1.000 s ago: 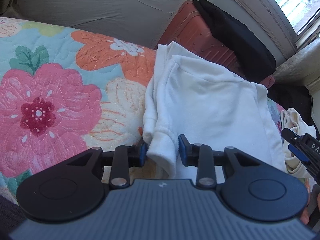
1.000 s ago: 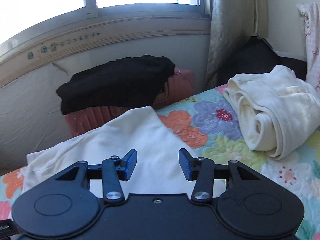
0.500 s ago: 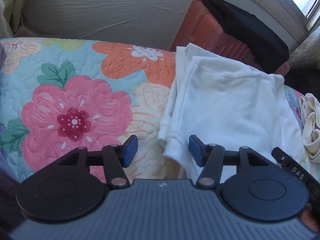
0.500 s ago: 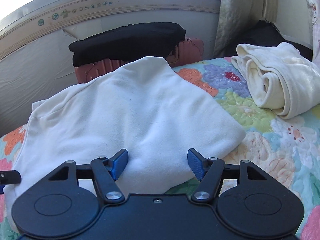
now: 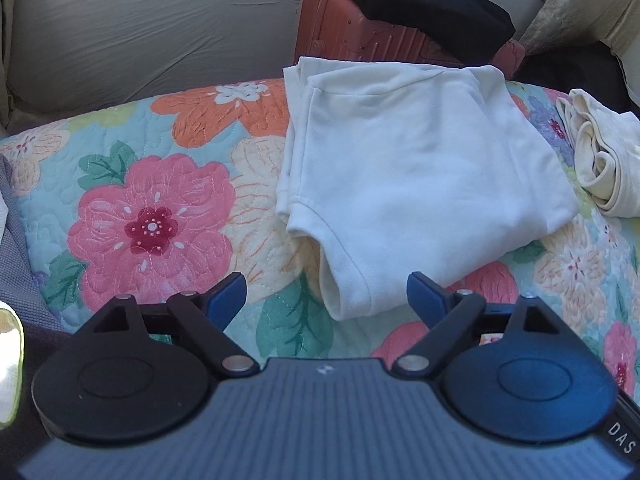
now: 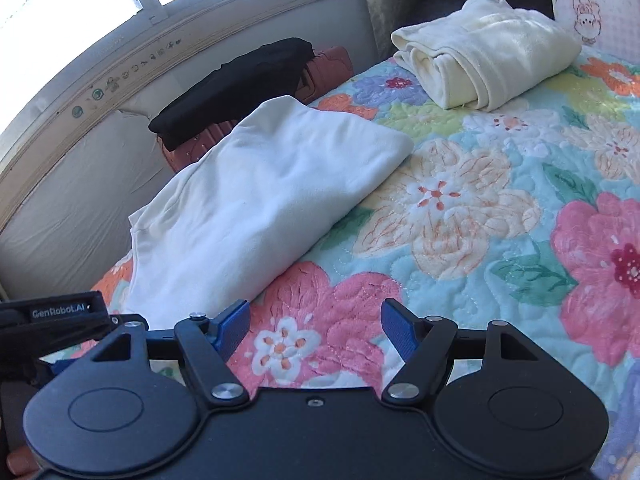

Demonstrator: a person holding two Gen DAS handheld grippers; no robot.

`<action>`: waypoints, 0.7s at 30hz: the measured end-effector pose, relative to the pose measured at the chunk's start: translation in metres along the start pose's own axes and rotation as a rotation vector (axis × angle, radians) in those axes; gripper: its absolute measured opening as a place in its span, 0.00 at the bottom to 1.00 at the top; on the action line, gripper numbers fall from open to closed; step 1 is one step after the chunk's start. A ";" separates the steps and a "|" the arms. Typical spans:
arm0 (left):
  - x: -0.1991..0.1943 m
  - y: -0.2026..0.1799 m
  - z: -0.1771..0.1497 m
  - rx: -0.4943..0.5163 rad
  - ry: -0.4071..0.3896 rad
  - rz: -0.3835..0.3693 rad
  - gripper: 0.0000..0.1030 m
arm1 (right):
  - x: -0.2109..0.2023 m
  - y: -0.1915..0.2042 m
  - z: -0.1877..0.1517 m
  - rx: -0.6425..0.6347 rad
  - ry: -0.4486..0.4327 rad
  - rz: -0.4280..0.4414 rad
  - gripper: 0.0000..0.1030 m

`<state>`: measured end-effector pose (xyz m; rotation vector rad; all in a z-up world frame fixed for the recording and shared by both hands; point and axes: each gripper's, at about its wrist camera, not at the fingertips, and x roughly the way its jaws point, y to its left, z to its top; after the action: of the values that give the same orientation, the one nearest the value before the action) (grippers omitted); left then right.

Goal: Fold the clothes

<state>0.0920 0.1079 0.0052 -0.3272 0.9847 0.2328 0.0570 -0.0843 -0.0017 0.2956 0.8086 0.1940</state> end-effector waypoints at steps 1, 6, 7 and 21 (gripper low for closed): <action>-0.006 -0.003 -0.002 0.024 -0.005 0.003 0.88 | -0.008 0.002 -0.001 -0.014 -0.001 -0.007 0.75; -0.035 -0.008 -0.017 0.059 -0.011 0.004 0.96 | -0.043 0.007 -0.003 -0.092 0.026 -0.011 0.85; -0.040 -0.009 -0.020 0.073 0.003 0.005 0.97 | -0.048 0.007 -0.004 -0.107 0.028 -0.033 0.86; -0.118 -0.025 -0.050 0.214 -0.053 -0.058 1.00 | -0.131 0.024 -0.006 -0.169 -0.031 -0.148 0.87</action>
<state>-0.0014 0.0608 0.0829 -0.1529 0.9374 0.0818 -0.0376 -0.0970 0.0914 0.0788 0.7745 0.1173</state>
